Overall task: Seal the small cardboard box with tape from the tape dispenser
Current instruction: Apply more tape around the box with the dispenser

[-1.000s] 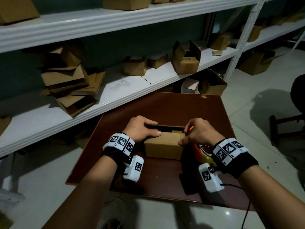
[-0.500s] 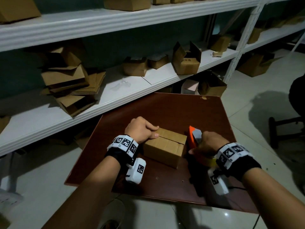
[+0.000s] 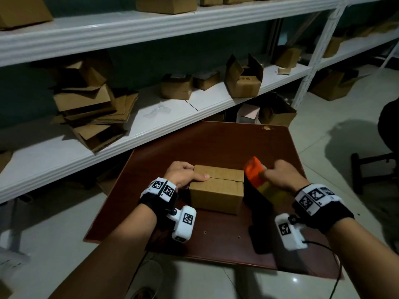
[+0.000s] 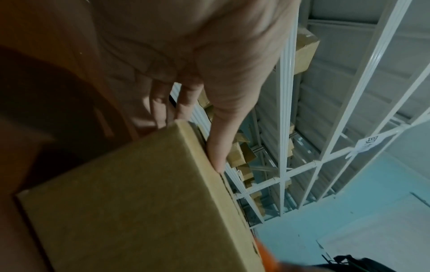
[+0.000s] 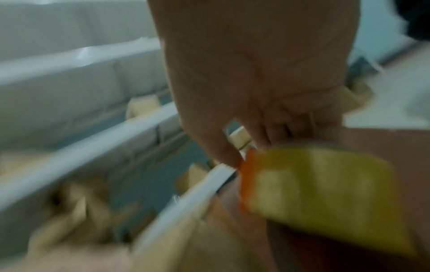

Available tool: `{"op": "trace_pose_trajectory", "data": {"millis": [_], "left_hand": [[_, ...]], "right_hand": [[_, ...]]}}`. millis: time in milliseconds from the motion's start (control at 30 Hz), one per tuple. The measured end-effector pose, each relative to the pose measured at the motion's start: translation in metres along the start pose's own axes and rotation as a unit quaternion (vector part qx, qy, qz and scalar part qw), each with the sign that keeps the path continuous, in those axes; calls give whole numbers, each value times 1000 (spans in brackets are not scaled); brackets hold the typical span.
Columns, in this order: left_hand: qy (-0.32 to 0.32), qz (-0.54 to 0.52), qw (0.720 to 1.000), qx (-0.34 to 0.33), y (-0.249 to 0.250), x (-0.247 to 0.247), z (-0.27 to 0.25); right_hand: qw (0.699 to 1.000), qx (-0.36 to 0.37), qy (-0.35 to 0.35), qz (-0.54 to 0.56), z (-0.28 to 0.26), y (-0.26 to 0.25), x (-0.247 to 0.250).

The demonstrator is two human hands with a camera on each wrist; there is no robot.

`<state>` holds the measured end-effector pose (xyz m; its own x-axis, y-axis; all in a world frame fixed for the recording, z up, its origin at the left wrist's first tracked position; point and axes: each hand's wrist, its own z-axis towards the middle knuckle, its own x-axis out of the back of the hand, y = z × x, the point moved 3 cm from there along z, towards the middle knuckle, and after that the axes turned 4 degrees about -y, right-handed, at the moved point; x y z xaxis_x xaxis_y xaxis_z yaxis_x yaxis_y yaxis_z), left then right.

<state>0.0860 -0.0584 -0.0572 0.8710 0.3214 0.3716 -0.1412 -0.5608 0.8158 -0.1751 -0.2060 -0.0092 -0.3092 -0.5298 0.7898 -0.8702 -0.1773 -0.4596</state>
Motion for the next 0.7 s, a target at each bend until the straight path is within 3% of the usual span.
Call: {"op": "trace_pose_trajectory", "data": {"millis": [133,233,533,700], "left_hand": [[0,-22,1000,-2,-4,-5,-4],[-6,-36,999,-4,-7,-15,-5],[-17,-75,997,7,0,-30,-13],[28,-62,997,21,-9,-31,-3]], "right_hand": [[963,77,66,249,-11,-11,17],[929,147,75,331,-23,-24,25],[840,261,-86,468,-29,-40,13],[838,294,-172,426,-24,-38,-3]]}}
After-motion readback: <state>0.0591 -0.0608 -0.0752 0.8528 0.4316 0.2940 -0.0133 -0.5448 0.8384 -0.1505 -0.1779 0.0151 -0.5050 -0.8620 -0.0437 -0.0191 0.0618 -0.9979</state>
